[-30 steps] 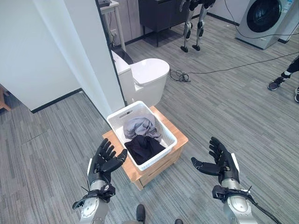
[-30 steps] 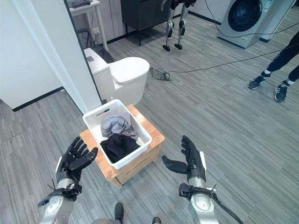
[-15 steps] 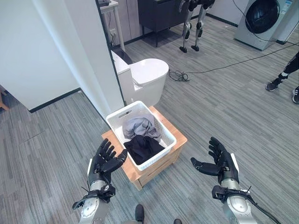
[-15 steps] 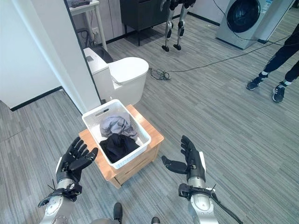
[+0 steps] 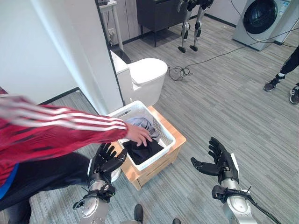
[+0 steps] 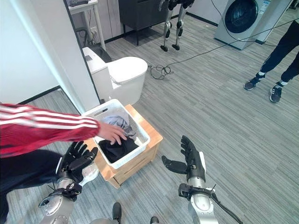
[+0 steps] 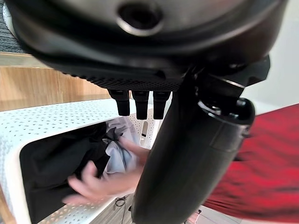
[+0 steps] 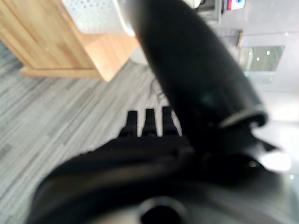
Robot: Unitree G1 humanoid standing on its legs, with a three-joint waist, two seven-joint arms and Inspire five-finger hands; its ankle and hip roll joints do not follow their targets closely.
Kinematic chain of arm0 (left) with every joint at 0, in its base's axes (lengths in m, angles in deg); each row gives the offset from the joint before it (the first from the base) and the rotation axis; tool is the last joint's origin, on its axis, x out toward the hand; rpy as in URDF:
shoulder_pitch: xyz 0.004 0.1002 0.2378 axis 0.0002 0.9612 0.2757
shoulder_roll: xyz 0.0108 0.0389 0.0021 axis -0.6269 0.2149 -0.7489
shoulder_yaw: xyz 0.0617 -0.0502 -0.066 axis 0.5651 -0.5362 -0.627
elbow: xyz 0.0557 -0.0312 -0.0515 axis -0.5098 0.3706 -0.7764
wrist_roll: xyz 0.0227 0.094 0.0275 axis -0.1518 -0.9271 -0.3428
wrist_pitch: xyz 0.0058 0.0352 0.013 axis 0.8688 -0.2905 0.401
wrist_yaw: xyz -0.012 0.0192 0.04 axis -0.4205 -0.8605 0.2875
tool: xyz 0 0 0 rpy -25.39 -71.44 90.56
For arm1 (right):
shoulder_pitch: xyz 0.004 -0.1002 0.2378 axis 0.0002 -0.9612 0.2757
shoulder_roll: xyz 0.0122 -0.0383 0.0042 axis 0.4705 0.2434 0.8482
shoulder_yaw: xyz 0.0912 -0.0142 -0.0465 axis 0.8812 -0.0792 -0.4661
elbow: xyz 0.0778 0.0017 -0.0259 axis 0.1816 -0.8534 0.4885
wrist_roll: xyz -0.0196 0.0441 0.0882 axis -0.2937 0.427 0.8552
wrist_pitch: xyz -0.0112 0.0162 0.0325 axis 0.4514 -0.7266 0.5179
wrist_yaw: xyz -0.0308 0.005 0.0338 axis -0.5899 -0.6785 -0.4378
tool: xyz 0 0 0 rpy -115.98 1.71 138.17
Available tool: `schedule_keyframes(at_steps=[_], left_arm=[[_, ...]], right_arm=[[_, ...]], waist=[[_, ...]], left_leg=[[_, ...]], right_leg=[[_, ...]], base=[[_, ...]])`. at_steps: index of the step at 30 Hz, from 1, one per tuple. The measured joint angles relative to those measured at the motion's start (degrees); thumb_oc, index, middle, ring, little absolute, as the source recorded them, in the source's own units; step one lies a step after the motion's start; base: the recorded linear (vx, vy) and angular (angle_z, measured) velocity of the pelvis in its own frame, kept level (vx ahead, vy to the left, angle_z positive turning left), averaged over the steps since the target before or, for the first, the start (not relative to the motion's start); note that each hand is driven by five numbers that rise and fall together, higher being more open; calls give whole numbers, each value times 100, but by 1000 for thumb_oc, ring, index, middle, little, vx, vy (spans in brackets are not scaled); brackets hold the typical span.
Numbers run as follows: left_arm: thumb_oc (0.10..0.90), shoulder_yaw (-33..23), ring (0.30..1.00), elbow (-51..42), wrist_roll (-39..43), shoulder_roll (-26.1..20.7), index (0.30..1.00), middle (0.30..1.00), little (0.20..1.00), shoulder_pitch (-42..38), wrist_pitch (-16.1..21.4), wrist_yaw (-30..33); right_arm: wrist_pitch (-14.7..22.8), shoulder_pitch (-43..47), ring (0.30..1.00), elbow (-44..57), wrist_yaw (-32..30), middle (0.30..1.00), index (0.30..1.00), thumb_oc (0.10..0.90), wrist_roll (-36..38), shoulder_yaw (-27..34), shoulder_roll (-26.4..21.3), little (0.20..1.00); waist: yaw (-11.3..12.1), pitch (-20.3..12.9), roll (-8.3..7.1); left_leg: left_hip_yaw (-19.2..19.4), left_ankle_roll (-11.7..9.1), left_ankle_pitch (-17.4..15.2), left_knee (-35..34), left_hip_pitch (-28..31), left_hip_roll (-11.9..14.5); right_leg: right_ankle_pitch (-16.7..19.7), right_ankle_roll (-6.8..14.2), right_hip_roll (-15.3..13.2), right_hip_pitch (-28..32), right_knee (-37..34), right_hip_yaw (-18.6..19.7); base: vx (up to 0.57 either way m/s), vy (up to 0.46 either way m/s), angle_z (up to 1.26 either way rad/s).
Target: Pick up bed clothes into laundry basket.
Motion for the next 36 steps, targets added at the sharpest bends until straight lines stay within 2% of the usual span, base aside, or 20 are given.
schedule_keyframes(at_steps=[19,36], left_arm=[[800,130,900,0,1,-120,900,900,900,-86,-1,-14],[800,133,900,20,17,-114,900,900,900,-86,-1,-15]], right_arm=[[0,14,900,0,2,900,900,800,24,-10,0,900],[0,27,900,0,6,900,900,800,59,-232,1,900]], waist=[[-129,-31,-36],[-96,-125,5]], left_leg=[[61,15,-11,2,13,7],[36,14,-9,15,3,7]], right_leg=[[-4,2,-5,-31,37,50],[-8,3,-1,-28,30,31]], base=[[2,1,0],[0,0,0]])
